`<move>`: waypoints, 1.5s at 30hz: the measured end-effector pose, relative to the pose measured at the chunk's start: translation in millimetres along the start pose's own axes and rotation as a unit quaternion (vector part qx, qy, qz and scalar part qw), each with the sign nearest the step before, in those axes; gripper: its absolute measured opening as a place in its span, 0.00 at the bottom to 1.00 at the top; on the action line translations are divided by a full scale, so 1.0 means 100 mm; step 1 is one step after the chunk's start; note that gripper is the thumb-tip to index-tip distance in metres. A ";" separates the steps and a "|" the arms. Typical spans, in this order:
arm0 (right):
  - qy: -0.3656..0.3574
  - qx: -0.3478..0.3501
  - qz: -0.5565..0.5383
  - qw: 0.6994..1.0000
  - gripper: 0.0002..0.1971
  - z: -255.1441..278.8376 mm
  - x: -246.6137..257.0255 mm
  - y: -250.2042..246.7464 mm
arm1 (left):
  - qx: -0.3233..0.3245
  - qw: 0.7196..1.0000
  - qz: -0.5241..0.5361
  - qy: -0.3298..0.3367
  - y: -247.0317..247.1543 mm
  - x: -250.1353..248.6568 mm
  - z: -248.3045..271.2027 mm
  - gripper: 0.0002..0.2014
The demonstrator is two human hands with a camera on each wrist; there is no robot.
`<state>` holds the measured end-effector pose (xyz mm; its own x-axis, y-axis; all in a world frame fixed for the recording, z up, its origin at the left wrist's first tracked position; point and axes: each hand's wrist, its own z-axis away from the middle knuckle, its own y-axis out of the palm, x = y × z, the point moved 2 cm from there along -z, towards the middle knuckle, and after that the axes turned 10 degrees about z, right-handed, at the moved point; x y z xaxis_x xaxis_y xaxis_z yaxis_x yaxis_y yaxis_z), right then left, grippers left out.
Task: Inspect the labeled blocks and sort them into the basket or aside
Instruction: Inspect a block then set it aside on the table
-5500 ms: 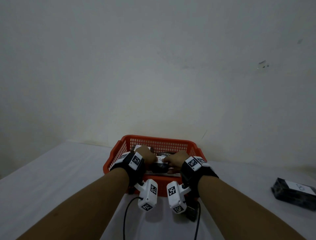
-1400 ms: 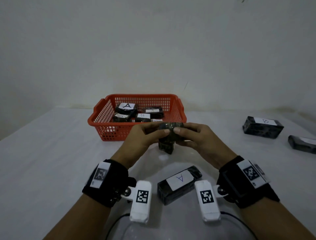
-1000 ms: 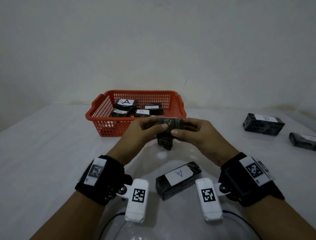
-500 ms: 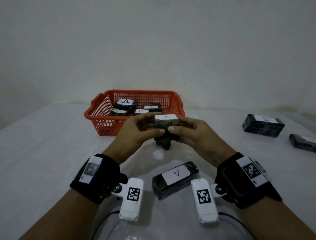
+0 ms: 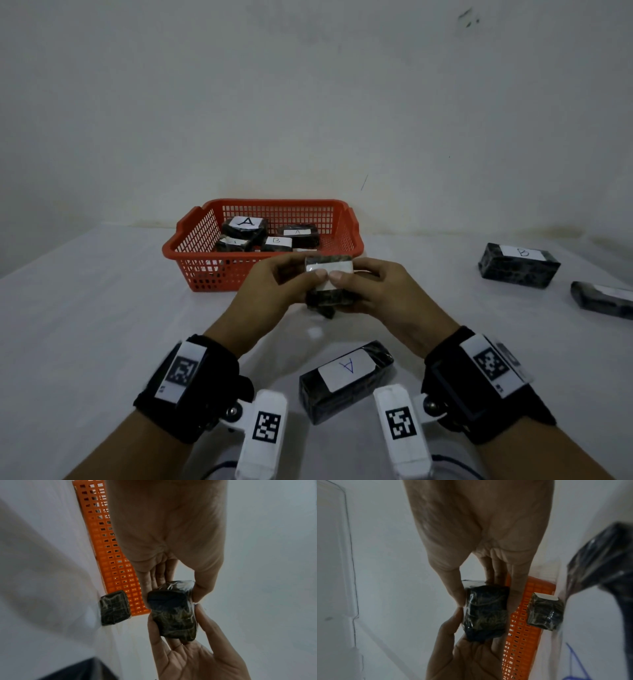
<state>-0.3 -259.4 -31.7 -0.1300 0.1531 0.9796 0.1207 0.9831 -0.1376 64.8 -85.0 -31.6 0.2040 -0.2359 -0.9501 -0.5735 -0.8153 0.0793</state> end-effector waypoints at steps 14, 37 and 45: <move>-0.029 0.005 0.024 0.999 0.19 0.01 0.01 -0.04 | 0.011 0.999 0.043 -0.005 -0.02 -0.01 0.00 0.20; 0.038 0.013 -0.049 0.998 0.17 0.03 0.04 -0.08 | 0.048 0.996 -0.038 0.063 -0.01 -0.03 0.04 0.30; 0.009 0.015 0.000 1.000 0.15 0.02 0.03 -0.11 | 0.019 0.998 -0.050 0.019 0.02 -0.02 0.04 0.13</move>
<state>-4.4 -269.2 -28.0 -0.1119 0.1523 0.9820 0.0914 0.9856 -0.1424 60.6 -83.9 -30.9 0.2919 -0.1749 -0.9403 -0.5787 -0.8151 -0.0280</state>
